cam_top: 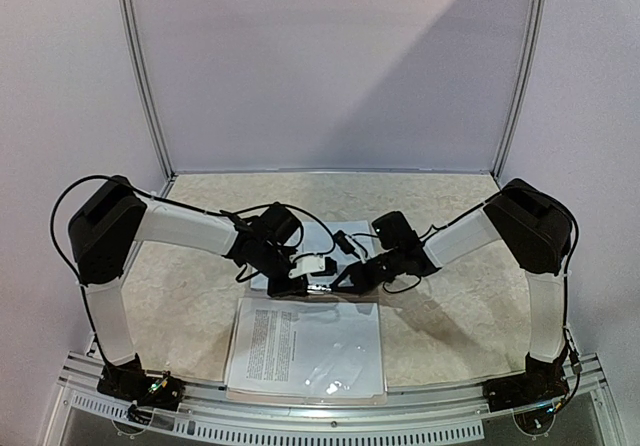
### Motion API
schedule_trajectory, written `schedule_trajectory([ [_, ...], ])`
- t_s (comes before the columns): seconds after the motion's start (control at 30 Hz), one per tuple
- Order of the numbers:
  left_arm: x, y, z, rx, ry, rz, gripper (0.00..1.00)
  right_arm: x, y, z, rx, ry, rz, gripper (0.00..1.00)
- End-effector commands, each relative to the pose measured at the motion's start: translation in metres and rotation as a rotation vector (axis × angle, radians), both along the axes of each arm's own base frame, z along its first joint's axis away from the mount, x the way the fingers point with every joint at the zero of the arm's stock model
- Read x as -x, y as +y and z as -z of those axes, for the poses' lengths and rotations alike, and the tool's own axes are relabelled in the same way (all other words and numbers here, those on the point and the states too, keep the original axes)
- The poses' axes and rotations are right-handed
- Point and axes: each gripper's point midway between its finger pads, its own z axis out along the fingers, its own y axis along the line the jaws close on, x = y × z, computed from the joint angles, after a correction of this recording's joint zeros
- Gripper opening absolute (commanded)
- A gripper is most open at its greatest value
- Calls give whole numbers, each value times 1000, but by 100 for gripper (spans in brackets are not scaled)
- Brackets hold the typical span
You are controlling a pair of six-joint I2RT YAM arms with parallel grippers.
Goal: Put the files into the folder
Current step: Clamp the file and folder together.
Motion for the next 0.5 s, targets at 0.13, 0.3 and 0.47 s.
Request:
schedule_trajectory([
  [0.13, 10, 13, 30, -99, 83, -10, 21, 56, -50, 78, 276, 268, 17, 0],
  [0.3, 14, 15, 32, -98, 105, -29, 13, 55, -46, 71, 235, 269, 27, 0],
  [0.47, 18, 17, 35, -100, 113, -34, 11, 63, -45, 62, 205, 311, 39, 0],
])
